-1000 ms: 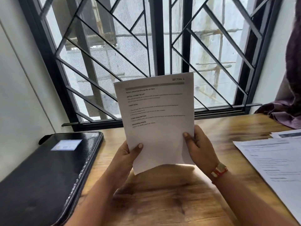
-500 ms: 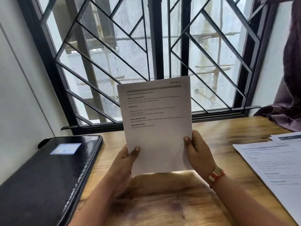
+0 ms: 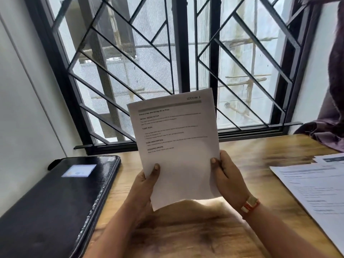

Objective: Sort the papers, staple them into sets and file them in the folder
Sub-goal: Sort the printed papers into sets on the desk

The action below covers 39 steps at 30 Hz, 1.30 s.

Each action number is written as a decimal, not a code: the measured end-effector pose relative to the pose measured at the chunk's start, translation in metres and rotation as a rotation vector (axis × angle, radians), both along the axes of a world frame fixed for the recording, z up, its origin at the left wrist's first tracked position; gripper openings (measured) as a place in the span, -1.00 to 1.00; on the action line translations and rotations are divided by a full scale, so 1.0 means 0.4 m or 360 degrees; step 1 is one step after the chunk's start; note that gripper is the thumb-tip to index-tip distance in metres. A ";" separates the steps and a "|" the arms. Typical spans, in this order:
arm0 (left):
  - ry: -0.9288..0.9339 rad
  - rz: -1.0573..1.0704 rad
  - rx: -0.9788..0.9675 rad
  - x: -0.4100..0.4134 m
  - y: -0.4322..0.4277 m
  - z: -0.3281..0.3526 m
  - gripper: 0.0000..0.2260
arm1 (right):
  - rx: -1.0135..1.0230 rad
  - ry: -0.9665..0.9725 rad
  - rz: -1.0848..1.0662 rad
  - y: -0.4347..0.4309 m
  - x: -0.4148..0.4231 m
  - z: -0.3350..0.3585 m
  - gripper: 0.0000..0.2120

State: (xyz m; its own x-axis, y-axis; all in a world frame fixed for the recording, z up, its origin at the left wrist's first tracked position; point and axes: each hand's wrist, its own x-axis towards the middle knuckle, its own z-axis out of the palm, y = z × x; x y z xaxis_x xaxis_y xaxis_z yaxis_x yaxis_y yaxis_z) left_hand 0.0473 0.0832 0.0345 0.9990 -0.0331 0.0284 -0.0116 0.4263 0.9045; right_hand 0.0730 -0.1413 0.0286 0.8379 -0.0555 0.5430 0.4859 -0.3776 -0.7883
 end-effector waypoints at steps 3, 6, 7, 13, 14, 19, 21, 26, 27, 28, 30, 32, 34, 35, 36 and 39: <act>0.0004 0.0057 0.0002 0.002 0.001 -0.002 -0.60 | -0.0005 -0.0022 0.0009 0.002 -0.003 0.002 -0.71; 0.0012 0.0074 -0.0002 0.008 0.005 -0.011 -0.69 | -0.0009 -0.0031 0.0001 0.000 -0.003 0.000 -0.73; 0.0019 0.0069 -0.0018 0.008 0.004 -0.013 -0.71 | -0.0012 -0.0023 0.0011 0.001 -0.004 -0.001 -0.73; -0.0043 0.0163 0.0041 0.015 0.004 -0.007 -0.63 | -0.0050 -0.0031 0.0018 0.002 -0.001 -0.007 -0.80; -0.0050 0.0168 0.0040 0.015 0.005 -0.008 -0.64 | -0.0052 -0.0031 0.0008 0.000 0.002 -0.009 -0.79; -0.0050 0.0110 0.0077 0.013 0.002 -0.023 -0.76 | -0.0135 0.0040 0.0031 -0.004 0.007 -0.021 -0.84; -0.0066 0.0146 0.0107 0.015 0.004 -0.019 -0.76 | -0.0131 0.0010 0.0008 -0.007 0.012 -0.023 -0.89; -0.0071 0.0164 0.0227 0.024 0.007 -0.033 -0.71 | -0.0147 0.0012 0.0012 -0.007 0.014 -0.024 -0.89; -0.0059 0.0167 0.0243 0.026 0.008 -0.037 -0.70 | -0.0164 0.0016 0.0009 -0.007 0.015 -0.026 -0.89; -0.0067 0.0175 0.0265 0.029 0.009 -0.039 -0.70 | -0.0167 0.0009 -0.0005 -0.008 0.015 -0.027 -0.90; -0.0107 0.0223 0.0314 0.035 0.011 -0.039 -0.70 | -0.0128 -0.0028 -0.0035 -0.010 0.016 -0.025 -0.91; -0.0113 0.0220 0.0327 0.038 0.012 -0.042 -0.68 | -0.0107 -0.0045 -0.0029 -0.010 0.015 -0.023 -0.92; -0.0062 0.0174 0.0343 0.041 0.013 -0.051 -0.67 | -0.0148 0.0018 0.0021 -0.010 0.019 -0.028 -0.95; -0.0044 0.0167 0.0361 0.043 0.016 -0.058 -0.68 | -0.0184 0.0061 0.0040 -0.010 0.023 -0.034 -0.94; -0.0032 0.0171 0.0379 0.046 0.018 -0.063 -0.70 | -0.0219 0.0093 0.0044 -0.011 0.027 -0.040 -0.92; -0.0033 0.0193 0.0440 0.049 0.018 -0.067 -0.69 | -0.0228 0.0159 0.0032 -0.015 0.038 -0.053 -0.92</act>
State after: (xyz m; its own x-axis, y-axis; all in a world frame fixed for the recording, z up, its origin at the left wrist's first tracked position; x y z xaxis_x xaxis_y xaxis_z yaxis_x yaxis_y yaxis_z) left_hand 0.0670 0.0905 0.0077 0.9955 0.0772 0.0556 -0.0673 0.1582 0.9851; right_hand 0.0881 -0.1472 0.0074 0.8883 0.0339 0.4579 0.4163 -0.4803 -0.7720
